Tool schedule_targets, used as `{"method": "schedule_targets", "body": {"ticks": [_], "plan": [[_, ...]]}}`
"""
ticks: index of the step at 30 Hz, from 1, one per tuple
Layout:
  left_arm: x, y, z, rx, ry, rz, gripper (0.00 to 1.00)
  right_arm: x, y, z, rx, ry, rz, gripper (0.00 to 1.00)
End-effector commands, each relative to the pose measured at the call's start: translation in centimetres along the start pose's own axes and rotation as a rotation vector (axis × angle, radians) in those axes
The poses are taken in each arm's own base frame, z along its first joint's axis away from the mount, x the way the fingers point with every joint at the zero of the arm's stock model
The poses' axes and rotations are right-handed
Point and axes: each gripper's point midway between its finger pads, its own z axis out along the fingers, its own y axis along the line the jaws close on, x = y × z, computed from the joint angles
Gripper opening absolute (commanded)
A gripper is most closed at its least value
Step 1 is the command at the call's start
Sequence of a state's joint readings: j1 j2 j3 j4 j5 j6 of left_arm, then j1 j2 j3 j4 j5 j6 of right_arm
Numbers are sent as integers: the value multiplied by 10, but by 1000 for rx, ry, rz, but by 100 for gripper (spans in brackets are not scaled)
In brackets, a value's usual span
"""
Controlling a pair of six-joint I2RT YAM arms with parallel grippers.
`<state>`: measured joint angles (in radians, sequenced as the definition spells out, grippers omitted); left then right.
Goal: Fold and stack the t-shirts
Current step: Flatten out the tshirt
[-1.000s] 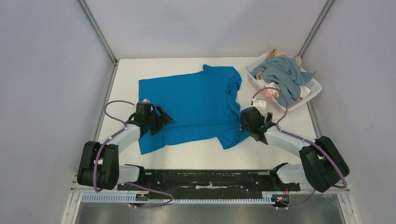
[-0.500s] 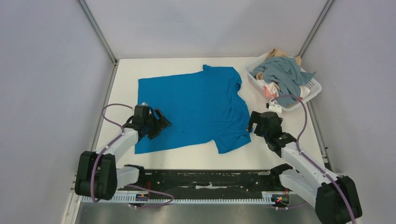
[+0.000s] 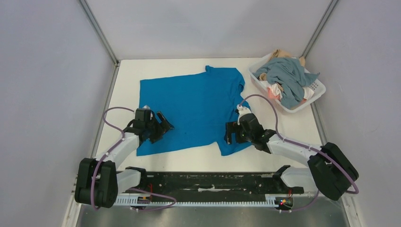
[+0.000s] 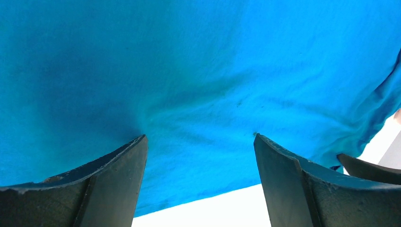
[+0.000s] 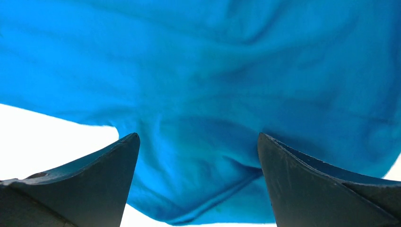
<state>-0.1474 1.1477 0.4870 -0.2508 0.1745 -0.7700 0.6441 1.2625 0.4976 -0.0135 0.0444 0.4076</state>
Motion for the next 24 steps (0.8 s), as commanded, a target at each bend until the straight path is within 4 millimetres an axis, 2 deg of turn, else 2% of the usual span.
{"method": "schedule_targets", "body": {"ticks": [1, 5, 8, 12, 15, 18, 21, 23, 24], "plan": [[4, -3, 2, 31, 11, -4, 89, 45, -13, -14, 19, 116, 24, 98], [4, -1, 2, 20, 7, -1, 89, 100, -21, -37, -6, 247, 62, 98], [2, 0, 3, 10, -2, -1, 89, 127, -23, -56, -24, 297, 109, 98], [2, 0, 3, 8, 2, 2, 90, 141, -34, -80, 19, 317, 133, 98], [0, -1, 2, 9, -6, 1, 90, 152, -22, -90, -61, 350, 166, 98], [-2, -2, 2, 8, -9, 2, 90, 180, -8, -102, -164, 473, 199, 98], [-4, -5, 2, 10, -11, 2, 90, 201, -21, -117, -95, 572, 192, 98], [-5, -5, 3, 8, -7, 0, 90, 195, -30, -123, -37, 559, 170, 98], [-4, -4, 4, 5, -4, -1, 90, 189, -28, -124, -46, 542, 167, 98]]}}
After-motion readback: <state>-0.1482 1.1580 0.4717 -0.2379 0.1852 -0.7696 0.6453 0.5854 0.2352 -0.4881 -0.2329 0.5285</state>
